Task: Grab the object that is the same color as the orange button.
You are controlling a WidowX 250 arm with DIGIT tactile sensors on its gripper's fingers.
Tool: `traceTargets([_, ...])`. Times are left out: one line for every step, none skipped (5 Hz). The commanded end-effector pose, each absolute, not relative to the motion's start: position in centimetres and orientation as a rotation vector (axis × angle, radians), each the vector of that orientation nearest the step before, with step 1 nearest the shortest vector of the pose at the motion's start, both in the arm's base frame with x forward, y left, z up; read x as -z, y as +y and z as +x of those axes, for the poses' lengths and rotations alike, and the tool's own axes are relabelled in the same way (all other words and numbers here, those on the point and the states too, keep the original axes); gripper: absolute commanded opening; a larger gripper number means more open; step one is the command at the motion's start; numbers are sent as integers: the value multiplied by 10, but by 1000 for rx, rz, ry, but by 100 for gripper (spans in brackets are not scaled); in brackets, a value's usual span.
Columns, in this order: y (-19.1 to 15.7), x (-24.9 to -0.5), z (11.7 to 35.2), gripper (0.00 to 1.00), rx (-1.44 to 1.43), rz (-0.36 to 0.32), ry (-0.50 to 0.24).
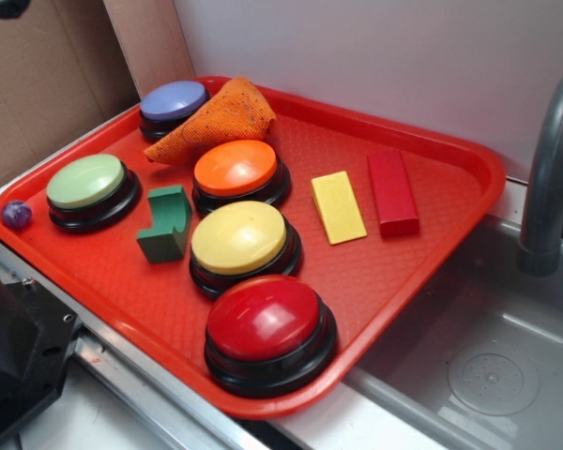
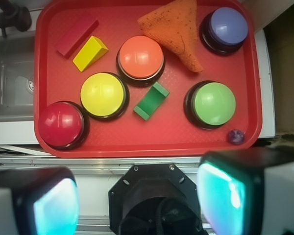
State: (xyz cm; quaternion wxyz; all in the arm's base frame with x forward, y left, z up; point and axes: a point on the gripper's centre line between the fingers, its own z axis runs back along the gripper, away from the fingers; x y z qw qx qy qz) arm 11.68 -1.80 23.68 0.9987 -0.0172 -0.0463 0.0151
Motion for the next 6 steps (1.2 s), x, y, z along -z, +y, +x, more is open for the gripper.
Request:
traceTargets([-18, -237, 117, 100, -30, -34, -93])
traceTargets([-11, -233, 128, 100, -128, -65, -114])
traceTargets([0, -219, 148, 100, -276, -135, -146])
traceTargets([13, -203, 169, 100, -412, -141, -179])
traceTargets([31, -182, 198, 100, -569, -132, -206])
traceTargets([46, -165, 223, 100, -673, -140, -254])
